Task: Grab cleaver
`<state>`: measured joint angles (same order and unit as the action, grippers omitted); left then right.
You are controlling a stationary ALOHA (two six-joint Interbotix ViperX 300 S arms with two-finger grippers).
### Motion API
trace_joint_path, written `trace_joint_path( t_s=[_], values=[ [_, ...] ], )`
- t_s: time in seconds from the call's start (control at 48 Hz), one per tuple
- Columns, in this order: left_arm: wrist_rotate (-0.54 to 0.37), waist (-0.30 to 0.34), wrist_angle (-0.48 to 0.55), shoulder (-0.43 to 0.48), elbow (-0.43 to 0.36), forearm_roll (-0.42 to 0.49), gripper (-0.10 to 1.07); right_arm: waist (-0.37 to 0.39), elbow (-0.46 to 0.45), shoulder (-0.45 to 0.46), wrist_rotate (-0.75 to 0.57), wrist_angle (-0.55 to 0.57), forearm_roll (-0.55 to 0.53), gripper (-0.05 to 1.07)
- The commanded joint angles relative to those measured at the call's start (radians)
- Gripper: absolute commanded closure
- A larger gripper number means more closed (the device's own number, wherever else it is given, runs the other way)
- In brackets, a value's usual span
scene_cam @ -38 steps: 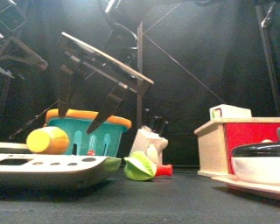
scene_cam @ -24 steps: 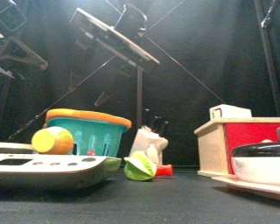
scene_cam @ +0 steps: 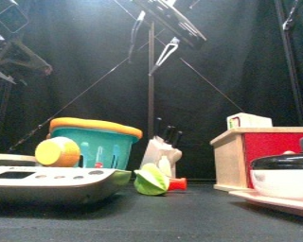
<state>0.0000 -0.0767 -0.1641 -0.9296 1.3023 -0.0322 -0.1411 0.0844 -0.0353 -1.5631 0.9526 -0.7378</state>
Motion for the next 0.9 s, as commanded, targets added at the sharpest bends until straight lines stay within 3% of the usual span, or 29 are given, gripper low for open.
trace_joint_path(
  t_s=[0.0,0.146,0.271,0.542,0.667,0.875],
  values=[
    [0.003,-0.002,-0.018,0.002,-0.04,0.0,0.67,0.077,0.018,0.094,0.1,-0.002,-0.009,0.16],
    [0.003,0.009,-0.057,0.002,-0.041,0.0,0.68,0.193,0.057,0.138,0.259,-0.015,-0.002,0.17],
    [0.003,0.055,-0.133,0.003,-0.041,0.0,0.67,0.291,0.074,0.152,0.364,-0.052,0.023,0.17],
    [0.008,0.133,-0.225,0.003,-0.041,-0.014,0.67,0.462,0.123,0.11,0.494,-0.307,0.123,0.17],
    [0.006,0.147,-0.225,0.003,-0.031,-0.005,0.67,0.506,0.16,0.098,0.494,-0.374,0.123,0.17],
    [0.006,0.149,-0.225,0.003,-0.043,0.002,0.67,0.512,0.158,0.098,0.494,-0.368,0.103,0.17]
  ],
)
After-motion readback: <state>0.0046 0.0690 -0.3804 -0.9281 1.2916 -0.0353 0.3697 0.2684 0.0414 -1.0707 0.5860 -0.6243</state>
